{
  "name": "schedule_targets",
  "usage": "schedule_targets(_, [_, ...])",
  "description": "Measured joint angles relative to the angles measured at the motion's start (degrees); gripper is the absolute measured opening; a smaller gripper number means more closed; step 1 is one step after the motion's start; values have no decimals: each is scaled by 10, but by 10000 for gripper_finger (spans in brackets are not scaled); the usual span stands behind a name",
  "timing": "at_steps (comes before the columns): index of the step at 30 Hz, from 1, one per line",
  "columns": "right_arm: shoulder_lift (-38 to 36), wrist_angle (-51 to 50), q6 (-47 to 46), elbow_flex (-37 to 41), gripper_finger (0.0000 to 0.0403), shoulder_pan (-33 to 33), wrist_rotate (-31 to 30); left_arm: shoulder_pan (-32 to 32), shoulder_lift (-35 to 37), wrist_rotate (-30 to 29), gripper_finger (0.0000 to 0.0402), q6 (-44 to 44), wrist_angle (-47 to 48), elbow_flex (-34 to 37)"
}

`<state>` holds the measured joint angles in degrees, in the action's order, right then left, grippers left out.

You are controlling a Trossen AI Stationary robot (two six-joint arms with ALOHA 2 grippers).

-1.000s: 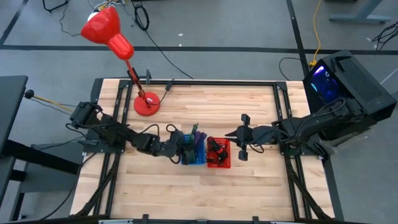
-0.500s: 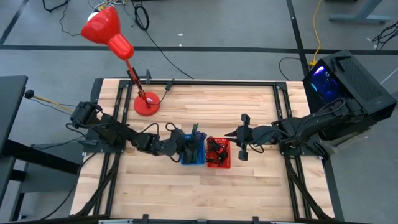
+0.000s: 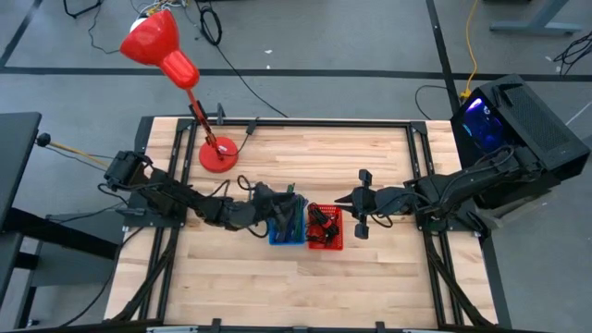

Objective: Pick & Place USB Port
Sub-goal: Return to Home Position

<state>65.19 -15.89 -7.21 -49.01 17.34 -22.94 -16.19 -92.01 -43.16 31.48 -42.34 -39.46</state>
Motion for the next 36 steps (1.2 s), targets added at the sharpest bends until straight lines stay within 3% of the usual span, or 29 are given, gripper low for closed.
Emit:
schedule_targets(6, [0,44,23,0,52,0,4,2,2,111,147,-173,-184,0])
schedule_targets(10, [-6,81,88,0,52,-1,64,2,45,139,144,-262,-178,0])
schedule_targets(14, [-43,75,94,0,52,0,75,5,136,112,137,-291,-50,0])
schedule_targets(23, [-169,-2,78,18,52,10,75,-11,326,118,123,-245,306,0])
schedule_targets(26, [-219,19,66,66,52,16,75,-27,367,118,121,-245,382,0])
schedule_targets(31, [-302,89,33,175,52,18,75,-42,427,65,121,-265,481,0])
schedule_targets(36, [-378,145,0,277,52,18,74,-43,484,69,121,-260,587,0])
